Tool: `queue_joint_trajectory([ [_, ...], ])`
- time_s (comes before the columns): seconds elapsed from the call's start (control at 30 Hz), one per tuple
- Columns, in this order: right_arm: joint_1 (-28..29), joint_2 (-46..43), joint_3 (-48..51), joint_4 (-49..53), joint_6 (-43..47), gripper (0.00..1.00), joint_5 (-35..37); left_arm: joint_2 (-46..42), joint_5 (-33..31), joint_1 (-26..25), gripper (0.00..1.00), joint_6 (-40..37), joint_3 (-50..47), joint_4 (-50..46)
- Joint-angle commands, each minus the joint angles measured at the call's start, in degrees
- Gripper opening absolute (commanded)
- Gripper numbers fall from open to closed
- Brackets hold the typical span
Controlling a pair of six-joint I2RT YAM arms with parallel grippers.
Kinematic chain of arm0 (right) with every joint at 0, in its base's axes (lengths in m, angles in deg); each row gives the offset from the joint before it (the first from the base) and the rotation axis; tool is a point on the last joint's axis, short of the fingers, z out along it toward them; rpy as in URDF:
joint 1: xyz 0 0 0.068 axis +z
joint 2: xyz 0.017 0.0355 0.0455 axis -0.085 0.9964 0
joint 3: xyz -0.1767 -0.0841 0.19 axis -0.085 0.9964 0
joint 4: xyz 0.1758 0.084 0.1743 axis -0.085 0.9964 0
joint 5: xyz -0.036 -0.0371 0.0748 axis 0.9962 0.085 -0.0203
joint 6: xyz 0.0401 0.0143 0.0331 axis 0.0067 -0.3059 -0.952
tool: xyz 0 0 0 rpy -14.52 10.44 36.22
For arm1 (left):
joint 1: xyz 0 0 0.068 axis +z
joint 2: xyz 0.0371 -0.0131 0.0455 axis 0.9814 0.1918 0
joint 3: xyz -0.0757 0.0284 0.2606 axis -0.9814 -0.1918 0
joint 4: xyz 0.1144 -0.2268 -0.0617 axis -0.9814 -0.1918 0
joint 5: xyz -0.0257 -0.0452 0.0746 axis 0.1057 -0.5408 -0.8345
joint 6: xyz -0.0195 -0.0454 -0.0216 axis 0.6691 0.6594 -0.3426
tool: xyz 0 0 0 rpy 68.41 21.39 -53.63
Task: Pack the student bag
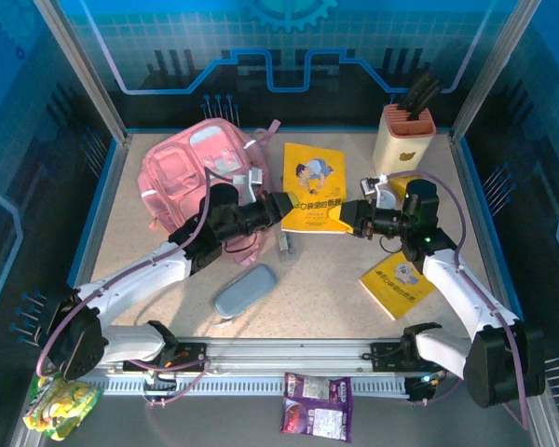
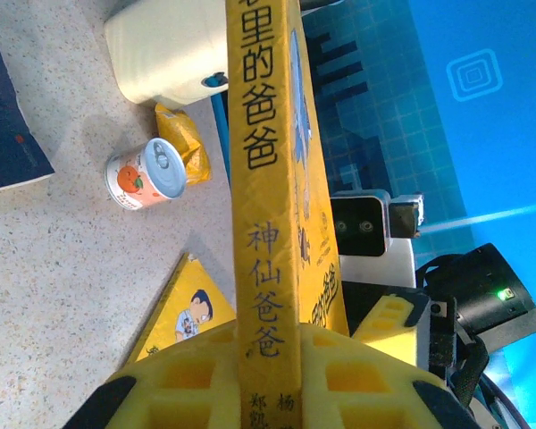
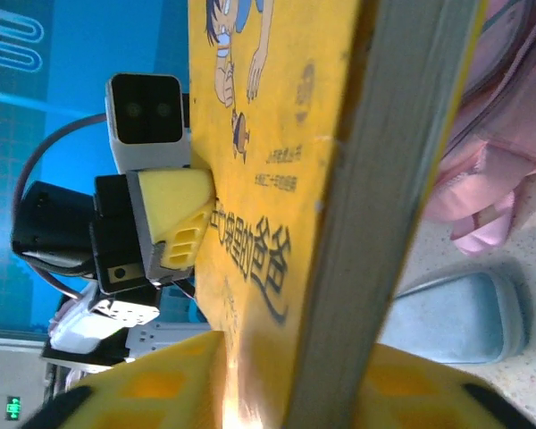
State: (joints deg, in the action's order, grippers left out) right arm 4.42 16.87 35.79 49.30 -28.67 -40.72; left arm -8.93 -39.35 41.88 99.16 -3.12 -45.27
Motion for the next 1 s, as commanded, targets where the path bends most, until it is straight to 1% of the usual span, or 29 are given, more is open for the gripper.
queue_joint_trajectory([
  [0.0, -0.7, 0.5, -2.4, 5.0, 5.0, 0.2, 0.1, -1.5, -1.4, -0.2, 0.0, -2.6, -0.1, 0.9],
  [0.1, -0.8, 0.4, -3.2, 7.6, 7.0, 0.07, 1.3, -1.8, -1.2, -0.2, 0.0, -3.1, -0.7, 0.4],
  [0.17, -0.8, 0.1, -4.3, 10.5, 9.5, 0.01, 2.1, -2.0, -1.2, -0.4, 0.0, -3.7, -1.2, 0.1],
  [0.2, -0.8, -0.1, -5.1, 12.6, 11.2, 0.0, 2.8, -2.1, -1.1, -0.5, 0.03, -4.0, -1.5, -0.2],
  [0.23, -0.9, -0.3, -5.8, 14.9, 12.6, 0.0, 3.6, -2.3, -1.1, -0.4, 0.07, -4.3, -1.8, -0.6],
  [0.33, -1.0, -0.9, -7.9, 21.5, 16.8, 0.0, 6.4, -3.0, -1.4, -0.5, 0.24, -6.3, -2.3, -4.0],
  [0.37, -1.1, -1.0, -8.5, 23.4, 18.3, 0.0, 7.3, -3.3, -1.5, -0.4, 0.35, -7.7, -2.2, -6.0],
  [0.5, -1.4, -1.0, -9.8, 30.5, 23.9, 0.0, 10.5, -5.2, -5.8, -0.3, 0.6, -16.4, -1.4, -16.9],
  [0.57, -1.5, -1.0, -11.8, 33.7, 25.9, 0.0, 12.3, -5.3, -8.5, 0.1, 0.68, -21.5, -0.5, -23.3],
  [0.67, -1.5, -1.0, -12.7, 38.1, 28.8, 0.0, 14.7, -3.5, -14.7, 0.5, 0.77, -28.9, 3.3, -35.5],
  [0.7, -1.4, -1.0, -12.7, 39.2, 29.6, 0.0, 15.1, -2.5, -17.1, 0.6, 0.81, -31.9, 4.3, -38.2],
  [0.77, -1.4, -0.9, -12.2, 39.8, 30.3, 0.0, 15.3, -0.3, -22.5, 0.8, 0.83, -36.4, 6.6, -42.4],
  [0.83, -1.5, -0.5, -11.9, 40.5, 31.0, 0.0, 14.7, 2.3, -26.4, 1.4, 0.85, -40.8, 8.9, -44.9],
  [0.97, -1.5, 0.3, -12.6, 43.7, 34.3, 0.0, 15.7, 8.6, -29.4, 3.9, 0.85, -49.0, 13.9, -47.6],
])
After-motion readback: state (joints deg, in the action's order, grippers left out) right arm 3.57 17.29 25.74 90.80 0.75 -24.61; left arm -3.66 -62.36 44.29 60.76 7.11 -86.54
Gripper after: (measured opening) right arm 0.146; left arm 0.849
